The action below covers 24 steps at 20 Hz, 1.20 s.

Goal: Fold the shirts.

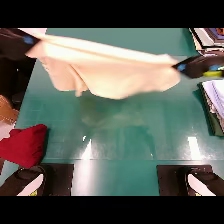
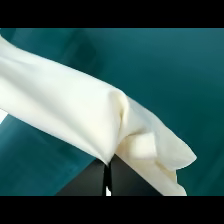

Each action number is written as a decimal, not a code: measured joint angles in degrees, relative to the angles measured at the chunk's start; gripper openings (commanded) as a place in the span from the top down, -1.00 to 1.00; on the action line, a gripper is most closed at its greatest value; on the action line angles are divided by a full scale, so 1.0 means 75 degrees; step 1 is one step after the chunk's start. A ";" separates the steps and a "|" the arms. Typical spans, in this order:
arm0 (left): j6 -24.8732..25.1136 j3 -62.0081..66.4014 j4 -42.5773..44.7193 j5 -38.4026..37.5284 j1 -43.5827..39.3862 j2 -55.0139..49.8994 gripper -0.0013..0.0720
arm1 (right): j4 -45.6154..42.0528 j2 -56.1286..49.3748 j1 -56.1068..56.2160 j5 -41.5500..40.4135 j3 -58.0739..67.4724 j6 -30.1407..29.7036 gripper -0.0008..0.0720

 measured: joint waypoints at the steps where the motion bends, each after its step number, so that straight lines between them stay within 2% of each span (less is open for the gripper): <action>1: -0.0082 0.0379 -0.0032 -0.0248 0.0000 0.0114 0.90 | -0.0044 0.0181 -0.0122 0.0216 0.0373 0.0050 0.94; 5: -0.0411 0.1072 -0.0169 -0.1300 0.0000 0.0312 0.90 | -0.0280 0.0495 -0.0356 0.1064 0.1457 0.0504 0.94; 8: -0.0542 0.0466 -0.0245 -0.1708 0.0003 0.0356 0.90 | -0.0460 0.0274 -0.0405 0.1658 0.1658 0.0959 0.94; 12: -0.0533 -0.1955 -0.0254 -0.1515 0.0003 0.0370 0.90 | -0.0656 -0.0297 -0.0157 0.1874 0.0609 0.1271 0.94; 18: -0.0035 -0.6376 -0.0388 0.0009 0.0009 0.0379 0.89 | -0.1224 -0.0673 0.0662 0.1058 -0.2005 0.1393 0.94; 19: 0.0003 -0.6811 -0.0431 0.0137 0.0009 0.0379 0.65 | -0.1241 -0.0694 0.0752 0.0938 -0.2302 0.1399 0.94; 20: 0.0032 -0.7152 -0.0510 0.0265 0.0009 0.0379 -0.02 | -0.1282 -0.0705 0.0816 0.0819 -0.2559 0.1411 0.94; 21: 0.0052 -0.7388 -0.0513 0.0370 0.0015 0.0385 -0.28 | -0.1378 -0.0711 0.0857 0.0705 -0.2754 0.1413 0.94; 24: 0.0082 -0.7600 -0.0880 0.0691 0.0012 0.0385 -0.29 | -0.1352 -0.0729 0.0935 0.0551 -0.3080 0.1422 0.94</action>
